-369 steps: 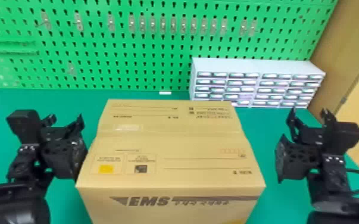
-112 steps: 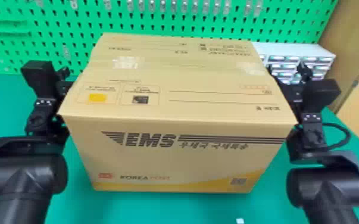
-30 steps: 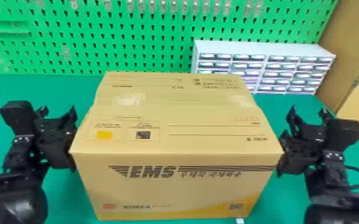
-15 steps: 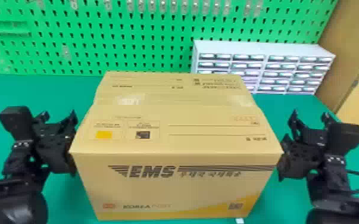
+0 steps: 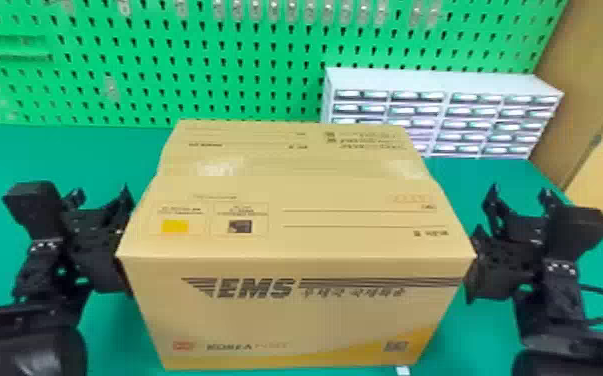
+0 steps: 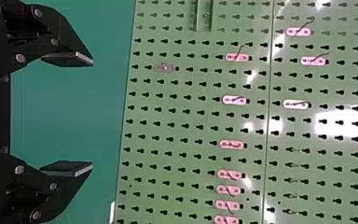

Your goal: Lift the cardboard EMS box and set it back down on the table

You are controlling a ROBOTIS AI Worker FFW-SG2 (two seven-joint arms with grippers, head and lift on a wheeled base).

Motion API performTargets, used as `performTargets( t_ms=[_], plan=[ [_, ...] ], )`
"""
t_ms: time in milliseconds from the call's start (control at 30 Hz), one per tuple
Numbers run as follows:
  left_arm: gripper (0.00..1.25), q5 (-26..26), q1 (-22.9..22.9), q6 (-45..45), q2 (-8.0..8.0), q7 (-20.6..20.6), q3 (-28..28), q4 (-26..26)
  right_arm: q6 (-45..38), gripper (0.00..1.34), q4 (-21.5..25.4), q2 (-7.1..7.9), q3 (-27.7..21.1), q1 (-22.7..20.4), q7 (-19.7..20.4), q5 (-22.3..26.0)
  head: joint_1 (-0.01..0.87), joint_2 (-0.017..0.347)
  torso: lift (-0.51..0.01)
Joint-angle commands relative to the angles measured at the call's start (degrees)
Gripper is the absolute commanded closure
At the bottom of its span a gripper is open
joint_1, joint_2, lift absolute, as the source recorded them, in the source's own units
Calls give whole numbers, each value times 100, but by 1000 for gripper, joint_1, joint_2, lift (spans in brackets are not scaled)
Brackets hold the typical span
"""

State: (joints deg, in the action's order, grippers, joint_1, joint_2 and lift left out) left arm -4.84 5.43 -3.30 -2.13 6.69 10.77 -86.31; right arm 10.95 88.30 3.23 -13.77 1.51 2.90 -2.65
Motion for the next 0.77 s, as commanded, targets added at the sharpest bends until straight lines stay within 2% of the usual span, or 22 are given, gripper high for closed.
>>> performTargets(
  t_ms=[0,733],
  plan=[
    [463,-8,-7,31,-6,-1,-40,0,-5,492,3,-7,6,7,0,-16,678,-14,-95],
    [463,-61,-59,57,-6,-10,-49,-9,-5,492,3,-7,50,-2,0,-122,678,-14,-95]
  ],
)
